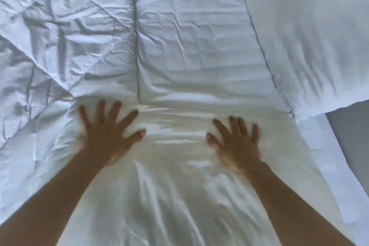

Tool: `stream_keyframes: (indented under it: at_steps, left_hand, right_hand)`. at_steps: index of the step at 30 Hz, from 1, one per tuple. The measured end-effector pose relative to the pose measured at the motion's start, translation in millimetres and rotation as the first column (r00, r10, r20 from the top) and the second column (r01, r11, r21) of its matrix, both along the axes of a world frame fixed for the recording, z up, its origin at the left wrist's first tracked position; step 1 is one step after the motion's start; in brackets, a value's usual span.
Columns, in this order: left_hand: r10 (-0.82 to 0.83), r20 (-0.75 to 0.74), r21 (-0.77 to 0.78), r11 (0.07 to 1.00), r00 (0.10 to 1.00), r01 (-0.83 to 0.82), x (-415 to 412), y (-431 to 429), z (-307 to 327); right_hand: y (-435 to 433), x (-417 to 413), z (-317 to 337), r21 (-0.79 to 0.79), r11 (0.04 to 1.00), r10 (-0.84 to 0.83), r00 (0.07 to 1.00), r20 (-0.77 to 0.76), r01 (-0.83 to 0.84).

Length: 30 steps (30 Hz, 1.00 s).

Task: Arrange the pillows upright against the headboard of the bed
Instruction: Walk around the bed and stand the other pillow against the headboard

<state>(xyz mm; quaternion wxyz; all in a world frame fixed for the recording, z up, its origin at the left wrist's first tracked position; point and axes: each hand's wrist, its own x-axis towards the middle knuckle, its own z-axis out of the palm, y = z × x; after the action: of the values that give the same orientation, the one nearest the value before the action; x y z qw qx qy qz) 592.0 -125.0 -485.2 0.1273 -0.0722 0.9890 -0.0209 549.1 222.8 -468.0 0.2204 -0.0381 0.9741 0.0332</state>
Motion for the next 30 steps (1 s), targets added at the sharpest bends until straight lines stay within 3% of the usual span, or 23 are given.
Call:
stream_keyframes:
  at_steps: [3, 9, 15, 17, 19, 21, 25, 30]
  left_hand:
    - [0.065, 0.012, -0.005, 0.998, 0.998, -0.065, 0.7, -38.6, -20.9]
    - [0.124, -0.009, 0.15, 0.981, 0.992, -0.122, -9.4, -24.4, -45.9]
    - [0.166, 0.357, 0.014, 0.983, 0.919, -0.183, -26.7, -17.8, 15.1]
    - [0.184, 0.277, 0.054, 0.977, 0.943, -0.206, -6.5, -5.0, 45.1]
    - [0.143, 0.125, 0.129, 0.979, 0.982, -0.159, 49.9, 10.9, 68.5]
    - [0.121, 0.071, 0.16, 0.978, 0.99, -0.131, 114.3, 25.0, 81.9]
    - [0.19, 0.086, 0.185, 0.961, 0.978, -0.203, 177.2, 28.3, 45.0]
    - [0.17, 0.11, 0.165, 0.968, 0.979, -0.186, 167.8, 35.0, -10.8]
  right_hand:
    - [117.4, -13.8, -15.2, 0.141, 0.961, -0.239, 0.971, -0.012, 0.238]
    - [154.9, -8.9, -55.0, -0.013, 0.937, -0.348, 0.936, -0.052, 0.348]
    - [144.8, -33.5, -1.7, 0.049, 0.921, -0.39, 0.913, 0.116, 0.387]
    - [127.5, -19.6, 25.1, -0.028, 0.914, -0.401, 0.914, 0.065, 0.404]
    - [108.2, 18.4, 53.4, -0.188, 0.914, -0.376, 0.925, -0.06, 0.36]
    - [98.7, 72.5, 70.3, -0.276, 0.907, -0.359, 0.927, -0.113, 0.318]
    - [107.5, 158.5, 39.9, -0.157, 0.941, -0.316, 0.945, -0.083, 0.3]
    - [98.6, 155.0, -19.9, -0.139, 0.947, -0.303, 0.95, -0.082, 0.29]
